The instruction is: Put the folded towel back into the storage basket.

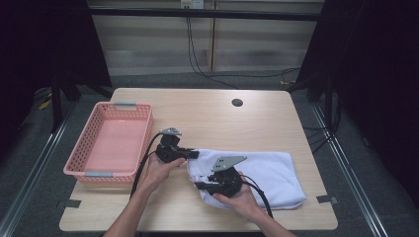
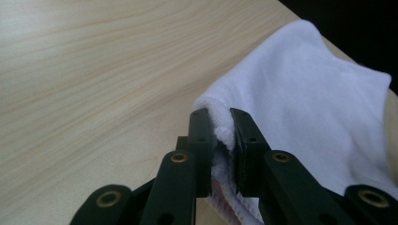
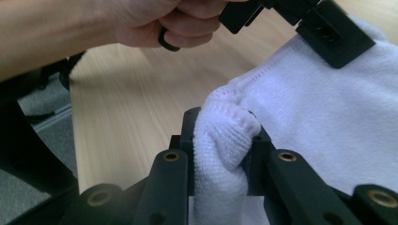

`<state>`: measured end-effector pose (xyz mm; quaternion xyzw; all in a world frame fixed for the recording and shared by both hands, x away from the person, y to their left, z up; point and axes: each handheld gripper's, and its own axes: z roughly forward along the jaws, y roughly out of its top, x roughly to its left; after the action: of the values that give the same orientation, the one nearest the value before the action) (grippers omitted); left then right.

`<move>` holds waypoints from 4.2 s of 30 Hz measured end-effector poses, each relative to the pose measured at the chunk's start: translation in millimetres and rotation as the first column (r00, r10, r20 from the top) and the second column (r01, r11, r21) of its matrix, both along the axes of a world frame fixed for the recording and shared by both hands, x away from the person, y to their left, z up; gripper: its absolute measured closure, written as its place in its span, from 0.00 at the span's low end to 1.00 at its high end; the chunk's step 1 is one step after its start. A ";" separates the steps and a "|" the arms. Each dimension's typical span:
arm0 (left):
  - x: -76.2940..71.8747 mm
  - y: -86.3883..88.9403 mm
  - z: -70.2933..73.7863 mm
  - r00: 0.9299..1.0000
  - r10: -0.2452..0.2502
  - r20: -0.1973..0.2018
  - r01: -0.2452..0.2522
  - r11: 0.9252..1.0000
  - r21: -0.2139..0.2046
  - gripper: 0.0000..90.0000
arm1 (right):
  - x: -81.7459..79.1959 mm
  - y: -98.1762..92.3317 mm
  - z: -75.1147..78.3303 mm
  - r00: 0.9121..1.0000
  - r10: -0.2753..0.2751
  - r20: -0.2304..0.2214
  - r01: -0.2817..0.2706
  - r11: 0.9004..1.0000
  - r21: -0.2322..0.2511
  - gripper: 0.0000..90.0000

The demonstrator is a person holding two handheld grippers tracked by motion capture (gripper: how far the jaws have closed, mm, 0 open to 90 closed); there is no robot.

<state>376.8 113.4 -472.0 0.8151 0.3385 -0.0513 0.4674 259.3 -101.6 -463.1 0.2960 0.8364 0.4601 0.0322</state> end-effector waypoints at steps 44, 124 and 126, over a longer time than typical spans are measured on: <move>9.1 -65.3 36.8 1.000 -0.023 0.018 0.022 0.998 0.066 0.87 | -11.3 -43.1 27.5 0.986 -0.161 0.050 0.151 0.976 0.158 0.85; -138.0 -50.3 -19.5 0.967 -0.242 0.082 0.208 0.931 0.299 0.32 | 76.1 -122.4 -41.3 0.978 -0.192 -0.077 0.181 0.975 -0.133 0.26; -138.5 -52.3 -19.3 0.968 -0.234 0.096 0.195 0.933 0.304 0.39 | 76.3 -122.8 -41.5 0.982 -0.171 -0.080 0.161 0.980 -0.121 0.29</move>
<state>238.3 61.1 -491.3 0.9087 0.2201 0.0017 0.3547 335.6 -224.4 -504.6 0.3830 0.8343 0.3935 0.0496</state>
